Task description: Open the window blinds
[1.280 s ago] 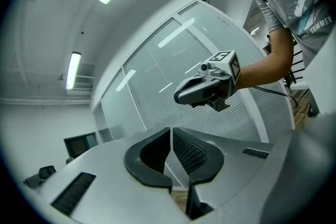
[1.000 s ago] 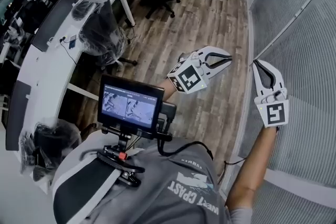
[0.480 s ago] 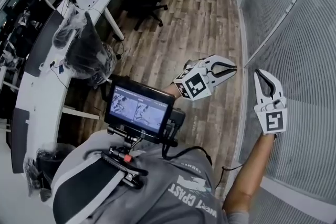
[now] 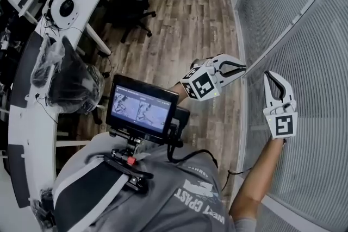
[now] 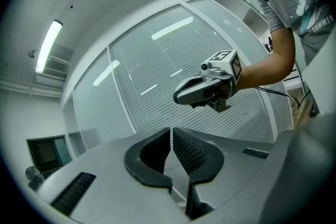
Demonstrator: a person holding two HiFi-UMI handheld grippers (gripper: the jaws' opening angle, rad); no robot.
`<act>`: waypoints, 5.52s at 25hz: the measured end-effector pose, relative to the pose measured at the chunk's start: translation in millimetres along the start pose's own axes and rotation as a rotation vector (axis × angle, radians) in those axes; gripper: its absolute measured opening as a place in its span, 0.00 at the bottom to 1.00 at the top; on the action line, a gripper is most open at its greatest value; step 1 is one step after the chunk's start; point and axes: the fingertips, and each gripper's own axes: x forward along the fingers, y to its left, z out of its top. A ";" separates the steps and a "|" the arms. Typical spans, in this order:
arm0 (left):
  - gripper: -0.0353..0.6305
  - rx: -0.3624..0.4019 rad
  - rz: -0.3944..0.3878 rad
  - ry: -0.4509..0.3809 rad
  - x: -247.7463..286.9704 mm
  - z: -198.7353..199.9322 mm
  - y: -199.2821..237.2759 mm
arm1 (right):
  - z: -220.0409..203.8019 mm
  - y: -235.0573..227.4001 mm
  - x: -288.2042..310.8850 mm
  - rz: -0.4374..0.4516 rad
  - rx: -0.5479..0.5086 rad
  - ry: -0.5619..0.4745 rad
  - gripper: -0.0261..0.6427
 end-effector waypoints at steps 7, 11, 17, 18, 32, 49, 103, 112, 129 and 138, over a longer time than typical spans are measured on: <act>0.09 -0.013 0.012 -0.018 19.1 -46.6 86.2 | -19.5 -39.2 84.7 0.008 -0.014 -0.001 0.04; 0.09 -0.026 0.027 -0.016 43.9 -69.3 122.9 | -40.1 -70.6 119.2 0.020 -0.011 0.007 0.04; 0.09 -0.029 0.056 0.009 112.4 -103.7 171.5 | -90.1 -131.8 160.2 0.068 -0.032 -0.025 0.04; 0.09 -0.028 0.062 0.008 126.7 -105.9 181.4 | -99.3 -145.1 165.3 0.075 -0.040 -0.022 0.04; 0.09 0.011 0.076 0.007 336.1 -138.5 270.2 | -219.7 -320.2 194.8 0.076 -0.039 -0.063 0.04; 0.09 0.035 -0.145 -0.144 480.7 -157.4 311.2 | -290.1 -395.0 205.0 -0.100 -0.039 0.080 0.04; 0.24 -0.008 -0.217 -0.076 651.5 -242.4 344.8 | -396.2 -445.2 207.3 -0.330 0.155 0.355 0.04; 0.24 -0.660 -0.320 -0.098 655.9 -247.3 361.4 | -397.3 -443.8 207.8 -0.331 0.157 0.354 0.04; 0.30 -0.072 -0.214 -0.026 643.8 -237.1 342.8 | -385.8 -419.1 190.9 -0.349 0.158 0.359 0.04; 0.24 0.428 -0.133 0.036 653.8 -250.9 331.7 | -389.5 -415.1 196.7 -0.337 0.160 0.368 0.04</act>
